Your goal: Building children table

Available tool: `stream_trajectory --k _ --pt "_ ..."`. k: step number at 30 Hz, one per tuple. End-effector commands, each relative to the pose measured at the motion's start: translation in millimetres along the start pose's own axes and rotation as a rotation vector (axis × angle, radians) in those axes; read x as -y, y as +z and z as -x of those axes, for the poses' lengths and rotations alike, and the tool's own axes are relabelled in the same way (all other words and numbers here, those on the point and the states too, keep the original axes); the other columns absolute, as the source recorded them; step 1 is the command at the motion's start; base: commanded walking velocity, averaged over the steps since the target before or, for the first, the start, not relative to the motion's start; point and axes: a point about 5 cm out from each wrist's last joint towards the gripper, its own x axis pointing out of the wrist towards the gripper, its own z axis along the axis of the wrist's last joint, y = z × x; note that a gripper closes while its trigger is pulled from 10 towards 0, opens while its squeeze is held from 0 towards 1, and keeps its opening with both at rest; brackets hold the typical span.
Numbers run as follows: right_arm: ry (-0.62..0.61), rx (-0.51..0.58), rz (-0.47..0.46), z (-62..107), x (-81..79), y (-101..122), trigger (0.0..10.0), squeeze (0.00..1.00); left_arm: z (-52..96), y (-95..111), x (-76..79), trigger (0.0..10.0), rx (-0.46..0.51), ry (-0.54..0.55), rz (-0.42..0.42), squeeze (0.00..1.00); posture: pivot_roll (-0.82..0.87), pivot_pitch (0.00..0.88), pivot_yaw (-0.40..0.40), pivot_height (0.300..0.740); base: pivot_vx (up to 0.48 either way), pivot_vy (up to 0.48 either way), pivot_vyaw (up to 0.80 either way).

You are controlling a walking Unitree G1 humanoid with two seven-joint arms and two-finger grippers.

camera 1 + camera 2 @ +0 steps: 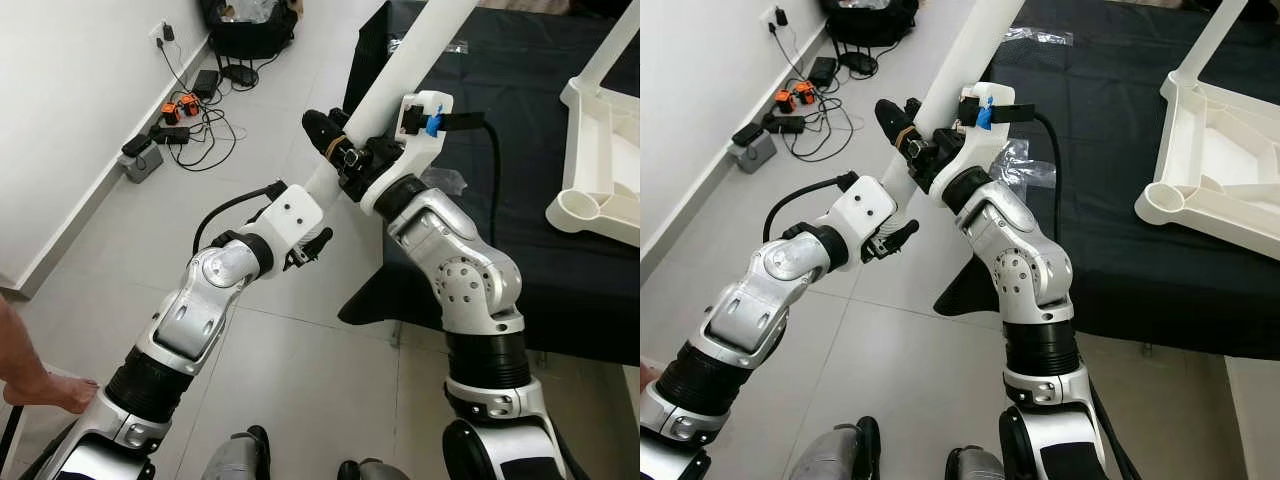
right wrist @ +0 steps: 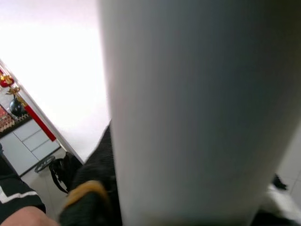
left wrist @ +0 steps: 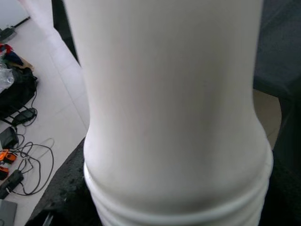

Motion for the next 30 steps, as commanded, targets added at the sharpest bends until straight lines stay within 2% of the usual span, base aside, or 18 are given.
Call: stream_trajectory --k 1,5,6,7,8,9,11,13,16,18,19,23,26,27,28,30 --pt "0.002 -0.019 -0.005 2.2 1.6 -6.1 10.0 1.00 0.9 4.9 0.2 10.0 0.030 0.005 0.014 0.00 0.04 0.164 -0.031 0.740 0.000 0.000 0.00" --pt "0.028 -0.004 -0.024 3.5 3.9 -3.9 10.0 1.00 3.0 5.1 -1.3 10.0 0.035 -0.010 0.032 0.00 0.04 0.164 -0.031 0.740 0.000 0.000 0.00" --pt "0.048 -0.007 -0.038 4.2 8.8 -1.7 10.0 1.00 7.8 3.9 -4.3 10.0 0.037 -0.032 0.053 0.00 0.04 0.164 -0.029 0.740 0.000 0.000 0.00" --pt "0.077 -0.012 -0.059 5.3 13.0 0.4 10.0 0.42 12.6 3.2 -6.7 10.0 0.043 -0.056 0.068 0.00 0.04 0.164 -0.029 0.740 0.000 0.000 0.00" --pt "0.098 -0.014 -0.075 6.2 15.8 1.9 10.0 0.42 15.9 2.8 -8.2 10.0 0.048 -0.072 0.077 0.00 0.04 0.164 -0.029 0.740 0.000 0.000 0.00" --pt "0.178 -0.015 -0.129 10.5 23.2 6.2 10.0 0.00 25.4 -0.5 -11.1 10.0 0.045 -0.116 0.097 0.00 0.05 0.167 -0.026 0.740 0.000 0.000 0.00" --pt "0.196 -0.012 -0.135 12.1 25.9 7.9 10.0 0.00 28.6 -2.3 -11.7 10.0 0.039 -0.128 0.108 0.00 0.05 0.167 -0.026 0.740 0.000 0.000 0.00" --pt "0.239 0.003 -0.181 15.1 33.8 13.4 10.0 0.00 39.0 -6.9 -9.5 10.0 0.026 -0.183 0.136 0.00 0.06 0.170 -0.023 0.740 0.000 0.000 0.00" --pt "0.292 0.028 -0.250 16.6 37.6 19.6 10.0 0.00 48.4 -9.8 -4.7 10.0 0.013 -0.243 0.170 0.00 0.07 0.173 -0.021 0.740 0.000 0.000 0.00" --pt "0.388 0.006 -0.307 20.2 35.1 21.4 10.0 0.00 56.2 -10.6 -1.2 10.0 0.014 -0.295 0.188 0.00 0.07 0.176 -0.018 0.740 0.000 0.000 0.00" --pt "0.388 0.006 -0.307 20.2 35.1 21.4 10.0 0.00 56.2 -10.6 -1.2 10.0 0.014 -0.295 0.188 0.00 0.07 0.176 -0.018 0.740 0.000 0.000 0.00" --pt "0.531 -0.032 -0.422 28.1 29.5 18.8 10.0 0.00 66.6 -11.8 -1.1 10.0 0.005 -0.336 0.207 0.00 0.08 0.180 -0.019 0.740 0.000 0.000 0.00" --pt "0.564 -0.029 -0.451 29.3 27.3 18.8 10.0 0.00 68.6 -12.3 -1.6 10.0 0.002 -0.343 0.222 0.00 0.08 0.180 -0.019 0.740 0.000 0.000 0.00" --pt "0.658 -0.030 -0.510 34.6 20.3 17.3 10.0 0.00 72.9 -7.8 -2.4 10.0 0.025 -0.357 0.324 0.00 0.07 0.183 -0.018 0.740 0.000 0.000 0.00" --pt "0.686 -0.033 -0.524 36.7 18.6 16.3 10.0 0.00 74.8 -5.1 -2.0 10.0 0.035 -0.368 0.367 0.00 0.07 0.183 -0.017 0.740 0.000 0.000 0.00" --pt "0.700 -0.036 -0.529 37.8 18.0 15.5 10.0 0.00 75.9 -3.3 -1.7 10.0 0.040 -0.375 0.391 0.00 0.07 0.183 -0.017 0.740 0.000 0.000 0.00"
